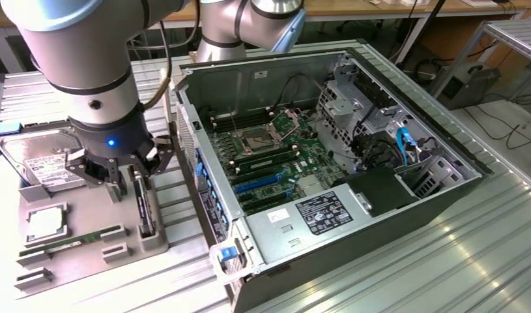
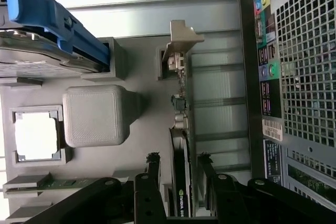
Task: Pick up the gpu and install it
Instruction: 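Pick up the gpu and move the gpu toward the slot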
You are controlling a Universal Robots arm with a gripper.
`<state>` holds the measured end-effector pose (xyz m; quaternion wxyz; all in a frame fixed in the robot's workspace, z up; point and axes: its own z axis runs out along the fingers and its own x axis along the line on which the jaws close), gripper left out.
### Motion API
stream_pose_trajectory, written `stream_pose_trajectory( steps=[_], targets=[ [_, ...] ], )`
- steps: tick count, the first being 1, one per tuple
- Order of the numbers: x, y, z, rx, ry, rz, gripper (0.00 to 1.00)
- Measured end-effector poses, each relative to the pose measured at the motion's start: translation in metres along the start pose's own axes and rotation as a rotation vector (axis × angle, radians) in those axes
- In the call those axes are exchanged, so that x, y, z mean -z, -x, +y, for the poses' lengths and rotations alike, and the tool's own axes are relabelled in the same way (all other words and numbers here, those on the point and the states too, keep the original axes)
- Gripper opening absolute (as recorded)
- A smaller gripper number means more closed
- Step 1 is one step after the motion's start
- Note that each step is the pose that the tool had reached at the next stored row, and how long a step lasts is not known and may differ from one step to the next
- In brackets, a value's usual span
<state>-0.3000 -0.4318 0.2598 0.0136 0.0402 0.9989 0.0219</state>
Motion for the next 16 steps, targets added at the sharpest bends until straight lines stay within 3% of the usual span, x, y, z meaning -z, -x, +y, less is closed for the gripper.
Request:
stream_pose_trajectory(
  steps=[8,11,16],
  targets=[
    [-0.0144,0.000,-0.0007,0.000,-0.0002,0.0031,0.42],
    [-0.0151,0.000,-0.0007,0.000,-0.0009,0.0079,0.42],
    [-0.0154,0.001,-0.0006,0.000,-0.0006,0.0079,0.42]
  ],
)
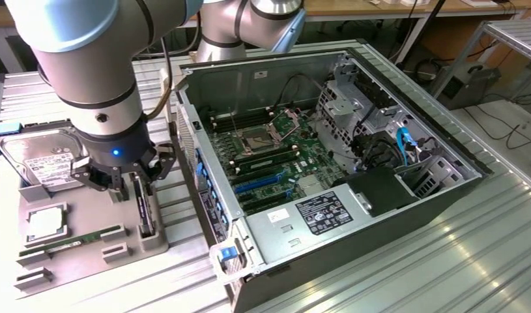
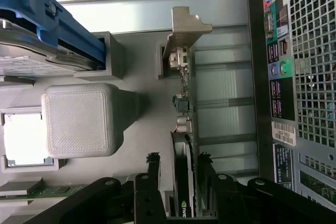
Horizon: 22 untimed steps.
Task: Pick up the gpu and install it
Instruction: 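Pick up the gpu and move the gpu toward the slot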
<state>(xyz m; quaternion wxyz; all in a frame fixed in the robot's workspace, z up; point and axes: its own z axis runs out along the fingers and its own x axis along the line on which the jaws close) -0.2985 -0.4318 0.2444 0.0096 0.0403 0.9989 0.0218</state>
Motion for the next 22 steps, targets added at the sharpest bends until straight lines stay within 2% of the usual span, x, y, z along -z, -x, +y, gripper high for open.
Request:
stream_pose_trajectory(
  steps=[9,11,12,18,22],
  targets=[
    [-0.0011,0.0019,0.0001,0.000,-0.0001,0.0001,0.41],
    [-0.0011,0.0019,0.0001,0.000,-0.0001,0.0001,0.27],
    [-0.0010,0.0019,0.0001,0.000,-0.0002,0.0001,0.27],
    [-0.0011,0.0019,0.0001,0.011,0.0001,0.0006,0.26],
    [-0.0011,0.0018,-0.0001,0.048,0.0007,0.0021,0.26]
  ],
)
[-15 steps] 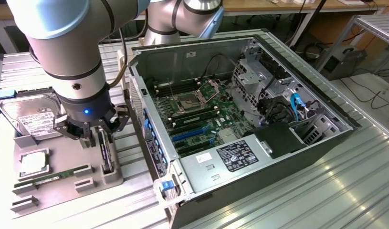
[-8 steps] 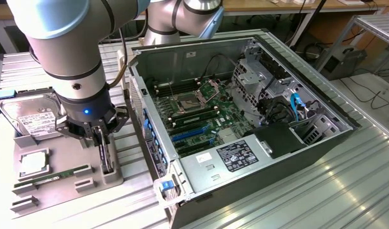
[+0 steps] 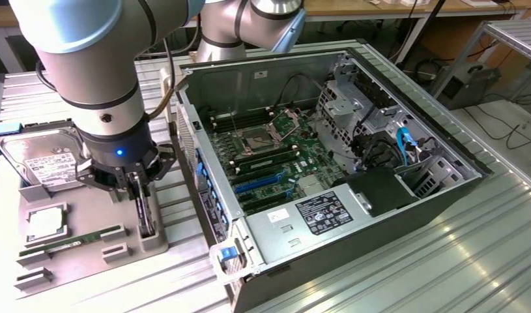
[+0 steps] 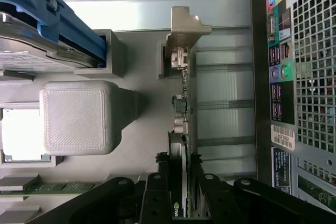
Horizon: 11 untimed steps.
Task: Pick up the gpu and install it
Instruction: 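Pick up the gpu and move the gpu toward the slot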
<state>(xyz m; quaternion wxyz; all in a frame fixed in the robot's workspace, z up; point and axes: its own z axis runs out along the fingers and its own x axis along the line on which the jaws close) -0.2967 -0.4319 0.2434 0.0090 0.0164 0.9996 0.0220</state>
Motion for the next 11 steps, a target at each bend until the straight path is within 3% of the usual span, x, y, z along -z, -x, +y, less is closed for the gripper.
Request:
stream_pose_trajectory(
  steps=[7,11],
  targets=[
    [0.0010,-0.0001,0.0000,0.011,0.0001,0.0006,0.26],
    [0.0089,0.0001,0.0004,0.014,0.0003,0.0006,0.26]
  ],
)
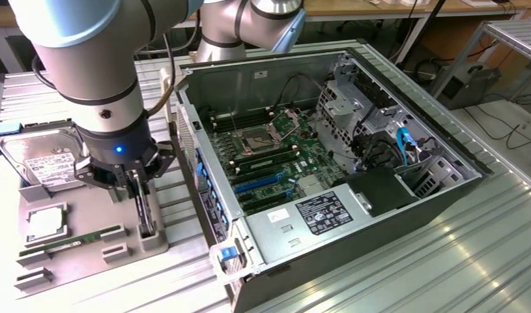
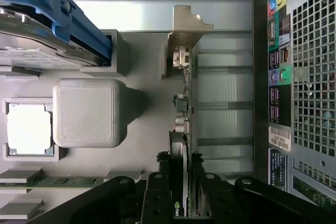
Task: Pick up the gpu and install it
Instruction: 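Pick up the gpu and move the gpu toward the slot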
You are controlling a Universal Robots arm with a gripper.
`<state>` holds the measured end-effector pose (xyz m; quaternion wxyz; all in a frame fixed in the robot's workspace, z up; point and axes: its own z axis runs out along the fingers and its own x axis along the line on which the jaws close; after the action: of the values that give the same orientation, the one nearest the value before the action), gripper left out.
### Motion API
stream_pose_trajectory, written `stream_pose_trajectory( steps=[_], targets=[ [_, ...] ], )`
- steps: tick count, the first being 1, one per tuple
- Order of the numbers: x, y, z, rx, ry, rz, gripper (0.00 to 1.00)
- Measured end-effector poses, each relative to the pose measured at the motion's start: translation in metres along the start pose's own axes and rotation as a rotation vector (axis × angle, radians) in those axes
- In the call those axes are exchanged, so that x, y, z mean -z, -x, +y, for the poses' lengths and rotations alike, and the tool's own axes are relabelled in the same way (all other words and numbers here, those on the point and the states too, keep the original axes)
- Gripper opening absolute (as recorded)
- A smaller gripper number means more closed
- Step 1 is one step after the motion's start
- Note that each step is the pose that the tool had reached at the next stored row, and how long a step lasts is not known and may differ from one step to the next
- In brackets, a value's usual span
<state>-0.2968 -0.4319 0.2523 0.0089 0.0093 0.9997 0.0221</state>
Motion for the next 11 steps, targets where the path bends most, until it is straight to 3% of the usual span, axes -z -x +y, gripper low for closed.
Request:
stream_pose_trajectory(
  steps=[5,11],
  targets=[
    [0.0189,0.000,0.0009,0.005,0.0001,0.0002,0.26],
    [0.0509,0.001,0.0021,0.009,0.0008,0.0004,0.26]
  ],
)
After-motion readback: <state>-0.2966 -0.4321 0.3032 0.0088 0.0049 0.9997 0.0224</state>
